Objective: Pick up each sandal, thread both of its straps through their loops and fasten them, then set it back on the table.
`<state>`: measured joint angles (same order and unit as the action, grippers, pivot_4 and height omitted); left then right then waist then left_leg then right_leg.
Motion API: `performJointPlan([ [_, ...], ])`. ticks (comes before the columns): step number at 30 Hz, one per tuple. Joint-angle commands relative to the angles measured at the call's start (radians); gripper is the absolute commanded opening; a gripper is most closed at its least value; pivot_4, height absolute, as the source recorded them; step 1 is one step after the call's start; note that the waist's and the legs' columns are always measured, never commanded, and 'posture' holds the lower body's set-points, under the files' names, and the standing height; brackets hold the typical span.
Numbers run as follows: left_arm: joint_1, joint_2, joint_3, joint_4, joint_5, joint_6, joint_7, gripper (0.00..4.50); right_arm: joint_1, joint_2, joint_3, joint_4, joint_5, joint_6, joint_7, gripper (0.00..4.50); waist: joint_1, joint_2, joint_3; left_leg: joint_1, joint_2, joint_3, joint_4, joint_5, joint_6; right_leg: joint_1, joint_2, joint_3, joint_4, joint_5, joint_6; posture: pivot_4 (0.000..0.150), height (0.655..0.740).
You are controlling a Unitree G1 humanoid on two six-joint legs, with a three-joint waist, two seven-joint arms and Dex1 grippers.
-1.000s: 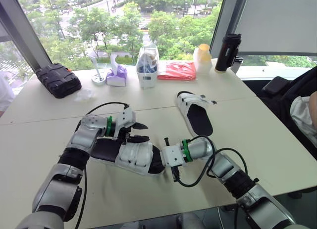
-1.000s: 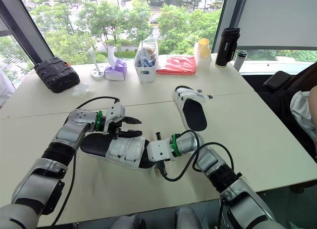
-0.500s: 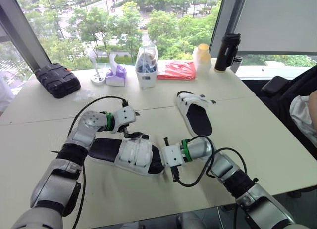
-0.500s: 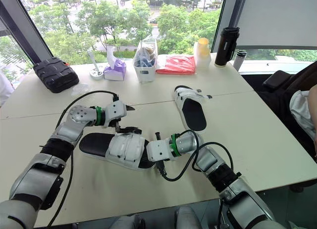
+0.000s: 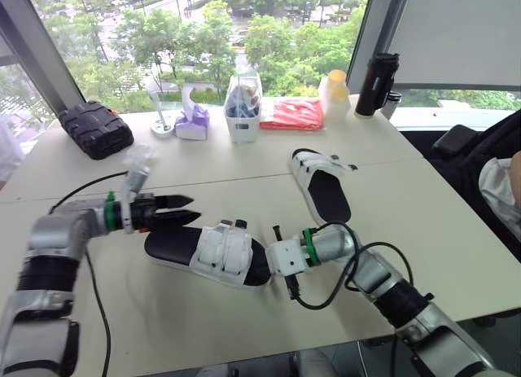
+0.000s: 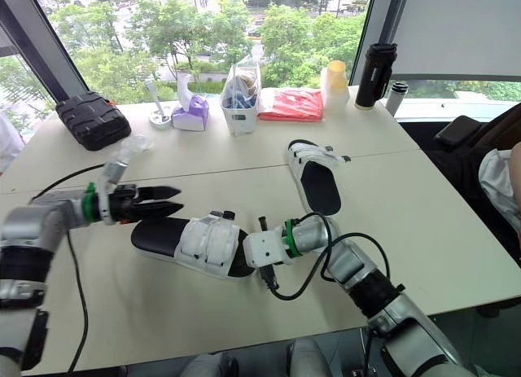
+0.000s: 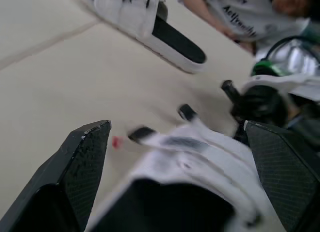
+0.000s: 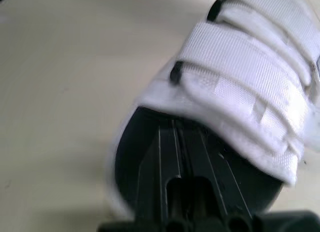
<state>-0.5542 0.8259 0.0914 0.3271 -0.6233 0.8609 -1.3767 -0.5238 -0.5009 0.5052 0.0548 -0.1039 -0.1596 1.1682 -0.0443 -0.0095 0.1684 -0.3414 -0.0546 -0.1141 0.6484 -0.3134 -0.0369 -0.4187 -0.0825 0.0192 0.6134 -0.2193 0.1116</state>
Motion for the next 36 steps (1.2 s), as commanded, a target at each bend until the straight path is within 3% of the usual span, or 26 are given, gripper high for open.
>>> performJointPlan([
  [1, 0.026, 0.039, 0.019, -0.088, -0.103, 0.183, -0.029, 4.45, 0.003, -0.045, -0.022, -0.093, -0.009, 0.035, 0.014, 0.0, 0.003, -0.002, 0.003, -0.001, 0.0, 0.0, 0.0, 0.0, 0.0, -0.001, 0.0, 0.0, 0.0, 0.0, 0.0, 0.15, 0.74],
  [6, 0.078, 0.037, 0.001, -0.132, -0.132, 0.262, -0.022, 4.45, -0.004, -0.128, -0.102, -0.259, 0.042, 0.13, 0.024, 0.0, 0.004, -0.001, 0.005, -0.015, 0.0, 0.0, 0.004, 0.001, -0.001, -0.014, -0.001, 0.0, 0.003, 0.001, -0.002, 0.15, 0.74],
  [11, 0.07, -0.011, -0.071, -0.104, -0.096, 0.266, 0.0, 4.45, -0.012, -0.252, -0.219, -0.437, 0.129, 0.262, 0.064, 0.0, 0.011, -0.001, 0.007, -0.016, -0.001, 0.0, 0.004, 0.001, -0.001, -0.015, -0.002, 0.0, 0.002, 0.001, -0.002, 0.15, 0.74],
  [17, 0.022, -0.034, -0.137, -0.026, -0.089, 0.295, -0.024, 4.45, -0.002, -0.31, -0.276, -0.529, 0.189, 0.34, 0.073, 0.0, 0.01, -0.003, 0.009, -0.016, -0.001, 0.0, 0.004, 0.001, -0.001, -0.015, -0.003, -0.001, 0.001, 0.001, -0.002, 0.15, 0.74],
  [24, -0.062, -0.134, -0.23, -0.009, -0.077, 0.309, -0.044, 4.45, 0.001, -0.349, -0.299, -0.558, 0.2, 0.369, 0.063, 0.0, 0.028, -0.004, 0.01, -0.017, -0.002, 0.002, 0.005, 0.001, -0.001, -0.014, -0.005, 0.0, 0.001, 0.001, -0.001, 0.15, 0.74],
  [27, -0.095, -0.193, -0.284, 0.01, -0.048, 0.294, -0.037, 3.62, 0.009, -0.362, -0.304, -0.557, 0.197, 0.378, 0.05, 0.0, 0.034, -0.004, 0.01, -0.017, -0.003, 0.002, 0.005, 0.001, -0.001, -0.014, -0.005, -0.001, 0.001, 0.001, -0.001, 0.15, 0.74],
  [32, -0.124, -0.228, -0.321, 0.042, -0.022, 0.282, -0.057, 1.02, 0.022, -0.373, -0.305, -0.552, 0.188, 0.376, 0.035, 0.0, 0.031, -0.005, 0.011, -0.017, -0.003, 0.002, 0.005, 0.001, -0.001, -0.014, -0.005, -0.001, 0.001, 0.001, -0.001, 0.15, 0.74],
  [34, -0.129, -0.232, -0.324, 0.046, -0.021, 0.285, -0.064, 0.18, 0.025, -0.377, -0.302, -0.549, 0.185, 0.373, 0.03, 0.0, 0.031, -0.005, 0.011, -0.017, -0.003, 0.002, 0.005, 0.001, -0.001, -0.014, -0.005, -0.001, 0.001, 0.001, -0.001, 0.15, 0.74],
  [36, -0.145, -0.262, -0.283, 0.067, -0.038, 0.309, -0.032, 0.01, 0.031, -0.378, -0.296, -0.542, 0.176, 0.366, 0.021, 0.0, 0.032, -0.005, 0.011, -0.017, -0.003, 0.002, 0.005, 0.001, -0.001, -0.014, -0.006, -0.001, 0.001, 0.001, -0.001, 0.15, 0.74],
])
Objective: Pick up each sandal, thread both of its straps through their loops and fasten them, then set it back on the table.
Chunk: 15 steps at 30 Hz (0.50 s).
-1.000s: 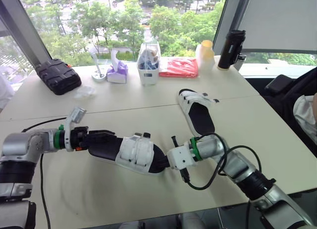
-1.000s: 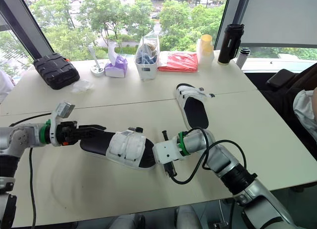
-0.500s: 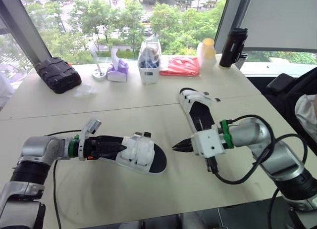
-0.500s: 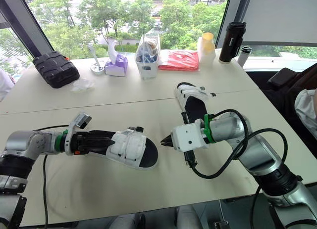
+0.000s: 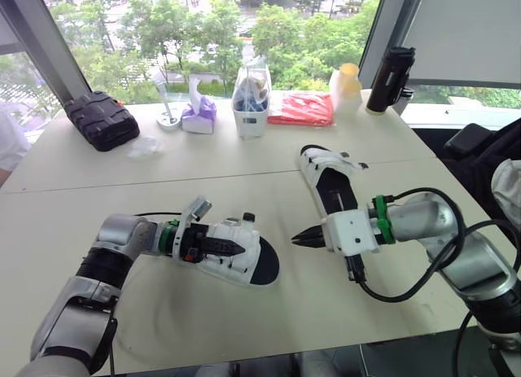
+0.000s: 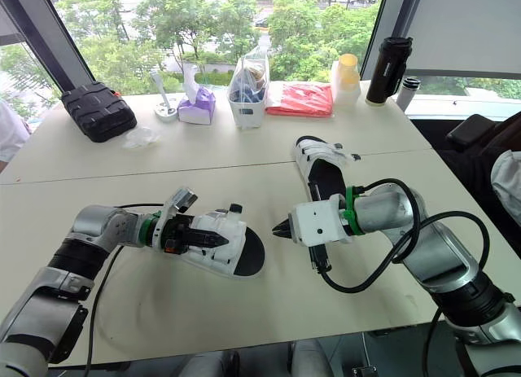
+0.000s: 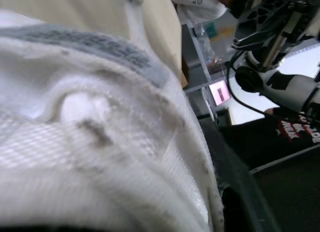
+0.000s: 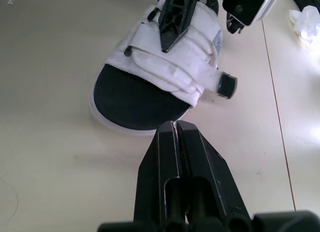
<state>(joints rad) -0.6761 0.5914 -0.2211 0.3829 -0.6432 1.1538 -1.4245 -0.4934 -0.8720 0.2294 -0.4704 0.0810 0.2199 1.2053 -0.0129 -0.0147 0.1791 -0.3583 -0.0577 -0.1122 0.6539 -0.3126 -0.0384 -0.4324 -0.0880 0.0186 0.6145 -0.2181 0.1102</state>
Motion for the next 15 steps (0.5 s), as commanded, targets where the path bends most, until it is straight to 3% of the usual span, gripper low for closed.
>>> performJointPlan([
  [1, -0.032, -0.045, 0.059, 0.02, -0.033, 0.034, 0.038, 0.01, 0.004, -0.004, -0.018, -0.016, -0.009, -0.01, -0.022, 0.0, 0.002, 0.0, 0.0, 0.0, 0.0, 0.0, 0.0, 0.0, 0.0, 0.0, 0.0, 0.0, 0.0, 0.0, 0.0, 0.15, 0.74],
  [6, -0.072, -0.152, 0.314, 0.059, -0.132, 0.137, 0.234, 0.01, 0.014, 0.004, -0.012, -0.017, -0.01, -0.005, -0.036, 0.0, 0.003, -0.001, 0.001, -0.003, 0.0, -0.002, 0.006, 0.0, 0.001, 0.001, 0.0, -0.001, 0.0, 0.0, 0.0, 0.15, 0.74],
  [7, -0.102, -0.207, 0.42, 0.1, -0.154, 0.098, 0.357, 0.01, 0.015, 0.007, -0.01, -0.016, -0.013, -0.004, -0.039, 0.0, 0.002, -0.001, 0.001, -0.005, 0.0, -0.002, 0.008, -0.001, 0.001, 0.0, 0.0, -0.002, 0.0, 0.0, 0.001, 0.15, 0.74],
  [10, -0.187, -0.388, 0.691, 0.183, -0.196, -0.176, 0.756, 0.01, 0.015, 0.021, 0.001, -0.015, -0.017, -0.002, -0.048, 0.0, 0.016, -0.005, 0.003, -0.007, 0.001, -0.005, 0.011, 0.0, 0.0, 0.0, -0.002, -0.003, 0.0, 0.002, 0.003, 0.15, 0.74],
  [12, -0.224, -0.494, 0.765, 0.186, -0.166, -0.389, 0.945, 0.01, 0.008, 0.033, 0.008, -0.011, -0.019, 0.004, -0.054, 0.0, 0.019, -0.007, 0.004, -0.008, 0.001, -0.004, 0.012, 0.004, -0.008, -0.001, -0.002, -0.003, -0.001, 0.003, 0.003, 0.15, 0.74],
  [15, -0.263, -0.596, 0.777, 0.205, -0.08, -0.671, 1.101, 0.01, -0.004, 0.05, 0.015, -0.005, -0.017, 0.015, -0.061, 0.0, 0.023, -0.007, 0.004, -0.01, 0.0, -0.002, 0.012, 0.005, -0.009, -0.003, -0.004, -0.003, -0.001, 0.004, 0.004, 0.15, 0.74],
])
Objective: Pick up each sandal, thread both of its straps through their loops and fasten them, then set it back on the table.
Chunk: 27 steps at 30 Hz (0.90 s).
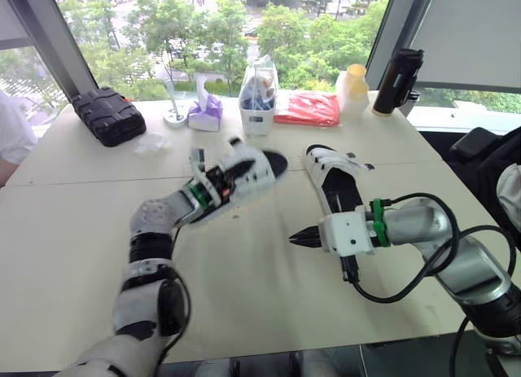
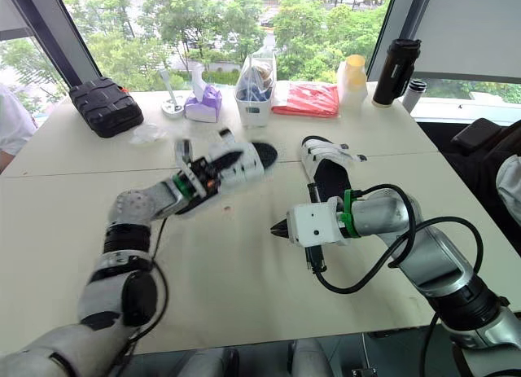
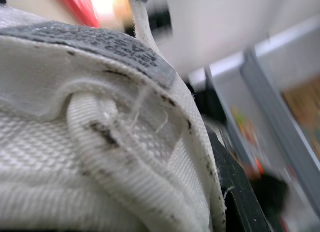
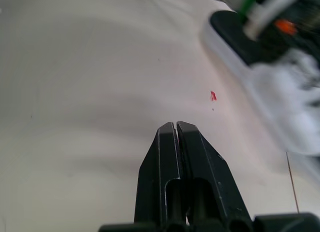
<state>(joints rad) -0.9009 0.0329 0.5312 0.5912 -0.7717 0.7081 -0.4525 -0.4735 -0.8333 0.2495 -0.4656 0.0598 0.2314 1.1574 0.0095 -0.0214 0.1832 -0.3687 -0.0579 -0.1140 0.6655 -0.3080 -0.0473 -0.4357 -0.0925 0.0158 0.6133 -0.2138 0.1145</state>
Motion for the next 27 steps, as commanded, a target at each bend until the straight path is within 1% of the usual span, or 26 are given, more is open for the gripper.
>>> performJointPlan([
  [1, -0.044, -0.055, 0.02, 0.002, 0.069, -0.286, 0.16, 0.01, -0.025, 0.013, -0.004, -0.01, 0.003, 0.005, -0.013, 0.0, 0.002, 0.0, 0.0, -0.002, -0.001, 0.001, 0.0, 0.0, 0.0, -0.002, 0.0, 0.0, 0.0, 0.001, 0.0, 0.15, 0.74],
  [2, -0.072, -0.091, 0.028, 0.031, 0.076, -0.373, 0.194, 0.01, -0.029, 0.018, 0.001, -0.005, -0.001, 0.004, -0.014, 0.0, 0.003, 0.0, 0.0, -0.004, -0.003, 0.001, 0.0, 0.0, 0.0, -0.005, 0.0, 0.0, 0.0, 0.001, 0.0, 0.15, 0.74],
  [3, -0.108, -0.124, 0.048, 0.08, 0.076, -0.457, 0.256, 0.01, -0.032, 0.02, 0.007, 0.001, -0.005, 0.0, -0.014, 0.0, 0.005, -0.001, 0.0, -0.005, -0.004, 0.001, 0.0, 0.0, 0.0, -0.006, -0.001, 0.0, 0.0, 0.002, 0.001, 0.15, 0.74],
  [5, -0.17, -0.163, 0.082, 0.167, 0.066, -0.578, 0.315, 0.01, -0.034, 0.024, 0.017, 0.011, -0.016, -0.009, -0.016, 0.0, 0.012, -0.003, 0.002, -0.007, -0.005, 0.001, 0.0, 0.0, 0.0, -0.007, -0.002, 0.0, -0.001, 0.002, 0.001, 0.15, 0.74],
  [7, -0.207, -0.172, 0.114, 0.238, 0.058, -0.659, 0.372, 0.01, -0.034, 0.027, 0.019, 0.012, -0.018, -0.009, -0.016, 0.0, 0.019, -0.004, 0.002, -0.008, -0.007, 0.003, 0.001, 0.0, 0.0, -0.007, -0.002, 0.0, -0.002, 0.003, 0.002, 0.15, 0.74],
  [9, -0.227, -0.173, 0.119, 0.285, 0.062, -0.711, 0.388, 0.01, -0.033, 0.029, 0.019, 0.01, -0.018, -0.006, -0.017, 0.0, 0.022, -0.004, 0.002, -0.008, -0.008, 0.003, 0.001, 0.0, 0.001, -0.006, -0.003, 0.0, -0.003, 0.003, 0.003, 0.15, 0.74],
  [11, -0.236, -0.177, 0.113, 0.311, 0.062, -0.741, 0.383, 0.01, -0.032, 0.03, 0.02, 0.009, -0.019, -0.004, -0.018, 0.0, 0.019, -0.004, 0.002, -0.008, -0.008, 0.005, 0.001, 0.0, 0.001, -0.006, -0.003, 0.001, -0.003, 0.003, 0.003, 0.15, 0.74],
  [17, -0.224, -0.177, 0.103, 0.352, 0.081, -0.837, 0.439, 0.01, -0.028, 0.032, 0.022, 0.005, -0.019, 0.003, -0.022, 0.0, 0.022, -0.004, 0.002, -0.008, -0.009, 0.004, 0.001, 0.0, 0.001, -0.006, -0.003, 0.0, -0.002, 0.003, 0.003, 0.15, 0.74],
  [25, -0.167, -0.148, 0.104, 0.406, 0.078, -0.847, 0.387, 0.01, -0.034, 0.039, 0.026, 0.014, -0.021, -0.002, -0.023, 0.0, 0.02, -0.004, 0.002, -0.007, -0.009, 0.004, 0.001, 0.0, 0.002, -0.006, -0.003, 0.0, -0.002, 0.003, 0.003, 0.15, 0.74],
  [27, -0.147, -0.142, 0.107, 0.401, 0.065, -0.824, 0.369, 0.97, -0.034, 0.042, 0.028, 0.013, -0.021, -0.003, -0.024, 0.0, 0.018, -0.003, 0.002, -0.007, -0.009, 0.004, 0.001, 0.0, 0.002, -0.005, -0.003, 0.0, -0.001, 0.003, 0.003, 0.15, 0.74],
])
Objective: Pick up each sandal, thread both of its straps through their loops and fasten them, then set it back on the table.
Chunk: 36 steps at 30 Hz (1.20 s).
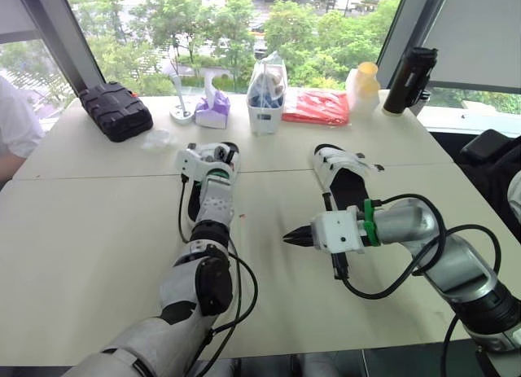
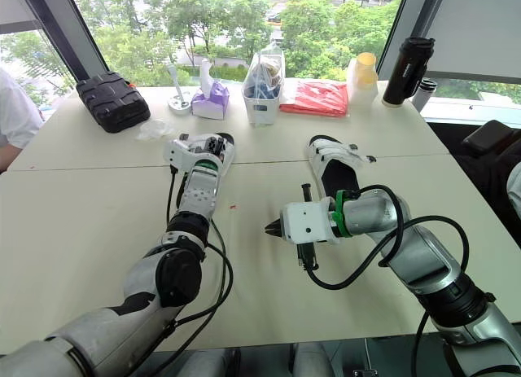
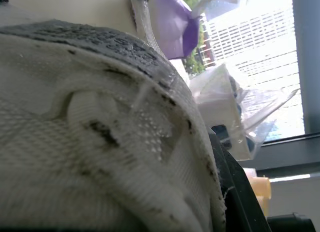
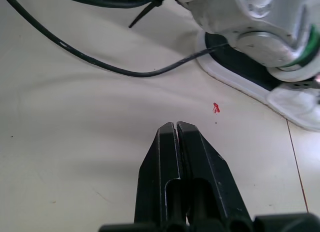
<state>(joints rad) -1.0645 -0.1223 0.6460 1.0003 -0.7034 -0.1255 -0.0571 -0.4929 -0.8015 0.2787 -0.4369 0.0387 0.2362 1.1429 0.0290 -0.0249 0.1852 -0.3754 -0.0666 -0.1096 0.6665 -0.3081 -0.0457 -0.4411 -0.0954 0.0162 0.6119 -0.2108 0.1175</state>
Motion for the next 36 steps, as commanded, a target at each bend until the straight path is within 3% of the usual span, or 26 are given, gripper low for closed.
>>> performJointPlan([
  [1, 0.024, 0.014, -0.009, -0.012, -0.005, 0.015, -0.032, 1.24, -0.013, 0.011, -0.001, -0.016, 0.0, -0.009, -0.01, 0.0, -0.003, 0.0, 0.0, 0.001, 0.0, 0.0, 0.0, 0.0, 0.0, 0.001, 0.0, 0.0, 0.0, 0.0, 0.0, 0.15, 0.74],
  [6, 0.065, 0.0, -0.029, -0.087, 0.0, 0.046, -0.008, 3.6, -0.024, 0.02, 0.005, 0.006, -0.012, -0.025, -0.012, 0.0, -0.012, 0.0, 0.0, 0.002, 0.0, 0.0, 0.001, 0.0, 0.0, 0.003, 0.0, 0.0, 0.001, 0.0, 0.0, 0.15, 0.74],
  [8, 0.113, -0.016, -0.059, -0.197, 0.001, 0.099, 0.021, 4.46, -0.03, 0.028, 0.008, 0.016, -0.015, -0.031, -0.013, 0.0, -0.019, 0.001, -0.001, 0.003, 0.0, -0.001, 0.001, 0.0, 0.0, 0.004, 0.0, 0.0, 0.001, 0.0, 0.0, 0.15, 0.74],
  [14, 0.329, -0.054, -0.166, -0.613, -0.029, 0.316, 0.115, 4.46, -0.033, 0.033, 0.011, 0.035, -0.015, -0.052, -0.006, 0.0, -0.028, 0.001, -0.001, 0.005, 0.001, -0.002, 0.001, 0.0, 0.0, 0.005, 0.001, 0.001, 0.001, 0.0, 0.0, 0.15, 0.74],
  [22, 0.615, -0.042, -0.265, -1.097, -0.191, 0.626, 0.242, 4.46, -0.046, 0.046, 0.022, 0.053, -0.007, -0.068, 0.009, 0.0, -0.018, 0.001, -0.001, 0.005, 0.002, -0.003, 0.001, 0.0, 0.0, 0.005, 0.001, 0.003, 0.002, 0.0, 0.0, 0.15, 0.74],
  [30, 0.746, 0.05, -0.339, -1.342, -0.328, 0.86, 0.304, 4.46, -0.054, 0.049, 0.02, 0.08, -0.005, -0.09, 0.022, 0.0, -0.016, 0.001, -0.001, 0.005, 0.002, -0.003, 0.002, 0.0, -0.001, 0.005, 0.001, 0.002, 0.003, 0.0, -0.001, 0.15, 0.74],
  [36, 0.781, 0.473, -0.38, -1.525, -0.398, 1.033, -0.009, 4.46, -0.083, 0.018, -0.14, 0.176, 0.084, 0.036, -0.013, 0.0, -0.027, 0.003, -0.001, 0.005, 0.005, -0.002, 0.001, 0.001, -0.001, 0.004, 0.005, 0.003, 0.003, 0.001, -0.003, 0.15, 0.74],
])
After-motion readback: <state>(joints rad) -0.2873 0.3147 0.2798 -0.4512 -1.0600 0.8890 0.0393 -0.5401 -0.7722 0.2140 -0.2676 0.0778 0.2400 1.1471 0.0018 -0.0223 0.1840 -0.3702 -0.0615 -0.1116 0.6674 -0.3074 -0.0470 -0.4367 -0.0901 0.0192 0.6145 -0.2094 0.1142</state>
